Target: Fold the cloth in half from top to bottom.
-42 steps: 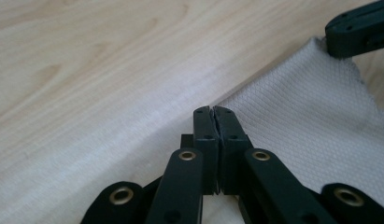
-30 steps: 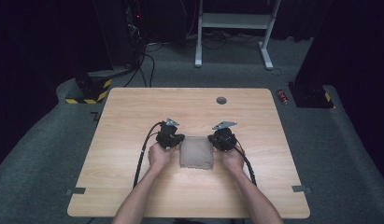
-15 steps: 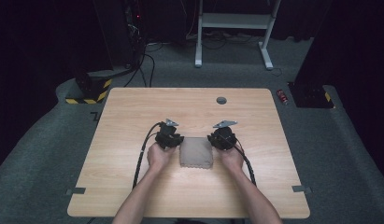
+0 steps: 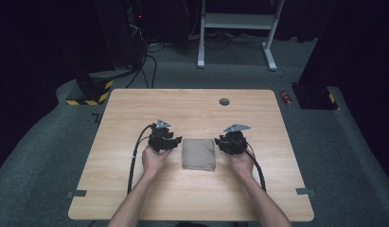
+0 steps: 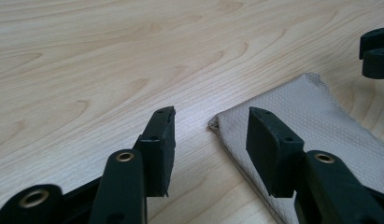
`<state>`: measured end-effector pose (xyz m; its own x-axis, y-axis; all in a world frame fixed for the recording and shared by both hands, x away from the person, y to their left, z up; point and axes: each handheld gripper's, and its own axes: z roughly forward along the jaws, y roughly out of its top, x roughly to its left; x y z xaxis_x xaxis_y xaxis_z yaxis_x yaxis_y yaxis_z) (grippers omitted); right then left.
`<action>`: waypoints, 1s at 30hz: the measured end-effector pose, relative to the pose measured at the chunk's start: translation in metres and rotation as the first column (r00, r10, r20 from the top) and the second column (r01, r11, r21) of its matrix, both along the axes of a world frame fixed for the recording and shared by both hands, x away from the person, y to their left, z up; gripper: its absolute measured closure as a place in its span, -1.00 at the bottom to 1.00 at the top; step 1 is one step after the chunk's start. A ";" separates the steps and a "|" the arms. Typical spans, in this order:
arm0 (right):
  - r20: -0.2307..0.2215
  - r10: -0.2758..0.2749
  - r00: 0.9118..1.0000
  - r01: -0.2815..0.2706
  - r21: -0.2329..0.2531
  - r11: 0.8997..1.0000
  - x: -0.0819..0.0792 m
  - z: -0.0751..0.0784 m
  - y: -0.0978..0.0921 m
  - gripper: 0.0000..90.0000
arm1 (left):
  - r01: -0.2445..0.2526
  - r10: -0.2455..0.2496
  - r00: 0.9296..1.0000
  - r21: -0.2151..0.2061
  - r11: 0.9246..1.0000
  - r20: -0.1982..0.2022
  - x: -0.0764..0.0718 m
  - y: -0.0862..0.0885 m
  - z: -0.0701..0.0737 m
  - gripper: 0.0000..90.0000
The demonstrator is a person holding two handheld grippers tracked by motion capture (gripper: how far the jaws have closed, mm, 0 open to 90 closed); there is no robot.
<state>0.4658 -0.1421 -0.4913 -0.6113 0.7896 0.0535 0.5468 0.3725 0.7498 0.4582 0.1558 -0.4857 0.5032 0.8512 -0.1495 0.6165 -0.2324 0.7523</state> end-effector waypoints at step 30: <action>0.058 -0.030 0.998 0.025 0.090 0.996 -0.038 0.014 -0.049 0.38 | -0.049 0.053 0.996 -0.058 0.997 0.076 -0.047 0.040 0.007 -0.01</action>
